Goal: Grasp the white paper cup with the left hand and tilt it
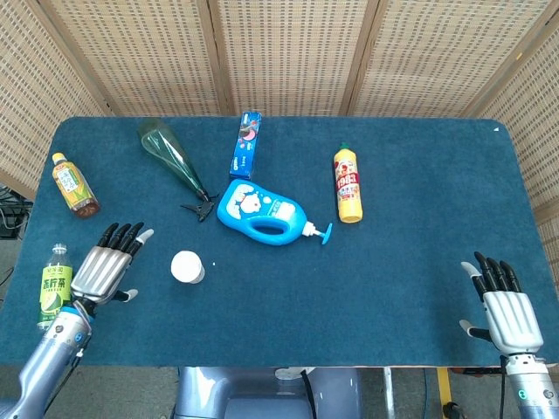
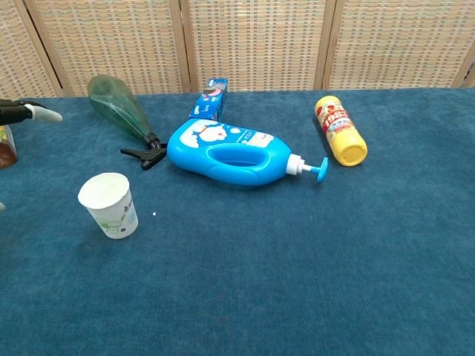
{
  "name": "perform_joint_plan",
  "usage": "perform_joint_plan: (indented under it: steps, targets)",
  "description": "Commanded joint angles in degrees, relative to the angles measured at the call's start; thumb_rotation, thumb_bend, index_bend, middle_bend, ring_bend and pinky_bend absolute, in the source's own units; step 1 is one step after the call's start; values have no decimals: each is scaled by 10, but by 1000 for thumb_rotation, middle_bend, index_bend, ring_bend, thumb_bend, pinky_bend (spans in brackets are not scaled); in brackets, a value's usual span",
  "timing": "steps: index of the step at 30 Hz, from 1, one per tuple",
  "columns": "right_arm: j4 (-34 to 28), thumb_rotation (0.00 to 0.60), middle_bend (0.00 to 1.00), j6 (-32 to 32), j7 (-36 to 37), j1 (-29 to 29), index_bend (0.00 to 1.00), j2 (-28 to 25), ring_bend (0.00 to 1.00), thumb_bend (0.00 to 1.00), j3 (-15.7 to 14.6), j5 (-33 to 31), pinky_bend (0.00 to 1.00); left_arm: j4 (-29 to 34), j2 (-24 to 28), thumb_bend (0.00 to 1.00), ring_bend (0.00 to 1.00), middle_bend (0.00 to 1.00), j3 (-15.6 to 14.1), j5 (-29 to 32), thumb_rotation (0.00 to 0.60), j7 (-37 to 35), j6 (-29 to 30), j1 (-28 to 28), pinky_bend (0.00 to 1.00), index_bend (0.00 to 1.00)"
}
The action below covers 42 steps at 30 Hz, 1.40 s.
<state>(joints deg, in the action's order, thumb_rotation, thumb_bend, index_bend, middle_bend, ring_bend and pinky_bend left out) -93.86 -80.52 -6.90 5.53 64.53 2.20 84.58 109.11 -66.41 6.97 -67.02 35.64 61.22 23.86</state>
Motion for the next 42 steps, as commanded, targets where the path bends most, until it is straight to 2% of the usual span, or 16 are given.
perform_joint_plan:
  steps: [1,8,13,17,23,29,37,40,42]
  targets:
    - [1,600,0,0,5,1,0,-1,0,0,0,1,0,32,-32,66,0,0,13,101,581,69,-23,48,0,101]
    - [1,600,0,0,18,1,0,-4,0,0,0,3,0,22,-80,72,0,0,10,183,585,133,-6,95,0,193]
    - [2,600,0,4,24,3,0,-6,0,0,1,0,0,0,-125,75,0,0,11,226,583,171,19,128,0,130]
    - [2,600,0,4,32,2,0,-7,0,0,1,0,0,-5,-141,80,0,0,11,250,584,186,36,144,0,146]
    - [1,600,0,6,37,4,0,-8,0,0,0,2,0,-19,-158,181,0,0,5,278,589,197,44,165,0,173]
    - [0,600,0,5,39,4,0,-8,0,0,-1,6,0,-32,-172,310,0,0,3,279,592,175,42,174,0,283]
    - [1,600,0,10,39,5,0,-7,0,0,-4,7,0,-52,-189,344,0,0,-1,251,592,127,54,171,0,359]
    - [0,600,0,9,39,5,0,-7,0,0,-4,6,0,-56,-193,345,0,0,7,228,595,67,53,157,0,365]
    - [0,600,0,9,39,5,0,-7,0,0,-4,6,0,-65,-194,341,0,0,10,204,595,10,43,144,0,330]
